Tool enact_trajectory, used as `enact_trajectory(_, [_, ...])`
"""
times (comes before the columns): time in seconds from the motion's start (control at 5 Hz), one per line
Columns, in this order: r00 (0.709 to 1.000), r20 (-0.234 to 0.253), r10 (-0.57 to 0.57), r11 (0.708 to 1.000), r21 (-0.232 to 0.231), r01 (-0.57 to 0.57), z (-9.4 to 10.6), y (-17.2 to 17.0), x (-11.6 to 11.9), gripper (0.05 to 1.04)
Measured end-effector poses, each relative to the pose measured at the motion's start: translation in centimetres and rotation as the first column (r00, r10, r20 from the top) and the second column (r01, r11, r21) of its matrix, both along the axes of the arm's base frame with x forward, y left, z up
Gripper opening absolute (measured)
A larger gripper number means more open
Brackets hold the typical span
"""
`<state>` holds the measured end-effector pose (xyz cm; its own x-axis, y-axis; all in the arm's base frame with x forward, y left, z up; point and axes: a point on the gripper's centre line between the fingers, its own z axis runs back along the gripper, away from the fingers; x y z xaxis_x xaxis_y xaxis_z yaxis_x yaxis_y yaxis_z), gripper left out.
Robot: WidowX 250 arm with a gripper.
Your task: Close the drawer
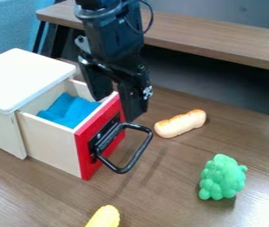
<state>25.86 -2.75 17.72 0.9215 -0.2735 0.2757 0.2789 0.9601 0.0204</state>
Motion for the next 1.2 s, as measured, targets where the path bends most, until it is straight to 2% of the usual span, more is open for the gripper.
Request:
enact_trajectory(0.2, [1.0, -0.022, 0.002, 1.0, -0.003, -0.002, -0.6, -0.1, 0.0, 0.999])
enact_trajectory(0.4, [0.999, -0.036, 0.0, 1.0, -0.017, -0.001, -1.3, -0.3, 1.3, 0.999])
enact_trajectory(0.6, [1.0, -0.015, 0.019, 0.999, -0.036, -0.019, -1.3, -0.1, 2.7, 0.999])
enact_trajectory(1.0, [0.999, -0.03, 0.03, 0.999, -0.042, -0.031, -3.3, -0.1, 4.5, 0.999])
enact_trajectory(1.2, [0.999, -0.043, 0.02, 0.998, -0.055, -0.022, -5.3, -0.4, 5.5, 0.999])
